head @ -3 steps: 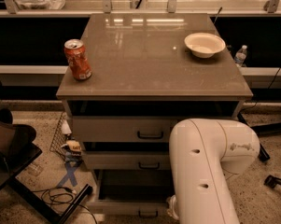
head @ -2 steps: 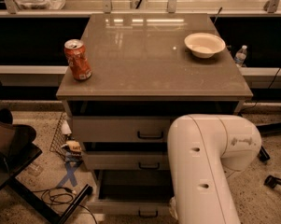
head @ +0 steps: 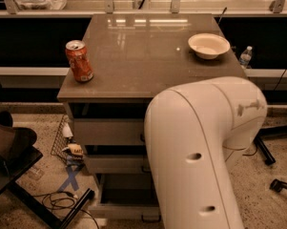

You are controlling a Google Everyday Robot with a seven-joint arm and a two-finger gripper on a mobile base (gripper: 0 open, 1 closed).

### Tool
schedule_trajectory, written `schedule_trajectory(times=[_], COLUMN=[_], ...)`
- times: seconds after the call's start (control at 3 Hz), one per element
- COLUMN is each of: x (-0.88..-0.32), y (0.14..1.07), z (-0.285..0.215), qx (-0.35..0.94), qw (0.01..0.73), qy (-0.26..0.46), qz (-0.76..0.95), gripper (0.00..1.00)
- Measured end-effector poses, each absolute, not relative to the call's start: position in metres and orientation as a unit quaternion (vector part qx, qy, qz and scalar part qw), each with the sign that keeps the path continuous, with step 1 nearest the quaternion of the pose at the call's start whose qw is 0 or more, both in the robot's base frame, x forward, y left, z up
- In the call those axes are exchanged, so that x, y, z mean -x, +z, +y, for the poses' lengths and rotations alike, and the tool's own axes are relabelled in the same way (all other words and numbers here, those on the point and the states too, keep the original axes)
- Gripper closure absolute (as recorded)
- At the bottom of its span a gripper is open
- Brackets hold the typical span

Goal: Open bottom drawer

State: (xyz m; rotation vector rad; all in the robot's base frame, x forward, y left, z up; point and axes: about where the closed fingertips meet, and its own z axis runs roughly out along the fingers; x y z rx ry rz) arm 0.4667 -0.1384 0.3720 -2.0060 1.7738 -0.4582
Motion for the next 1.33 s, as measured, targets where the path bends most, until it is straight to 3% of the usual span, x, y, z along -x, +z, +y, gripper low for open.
schedule_trajectory(times=[0.67,1.33], x=[-0.453,-0.497], y=[0.392,0.273], z=[-0.152,-0.167], qx=[0.706,0.627], qw=[0.207,0.212], qy=[-0.172,-0.143], qz=[0.655,0.736], gripper=[1.00,1.00])
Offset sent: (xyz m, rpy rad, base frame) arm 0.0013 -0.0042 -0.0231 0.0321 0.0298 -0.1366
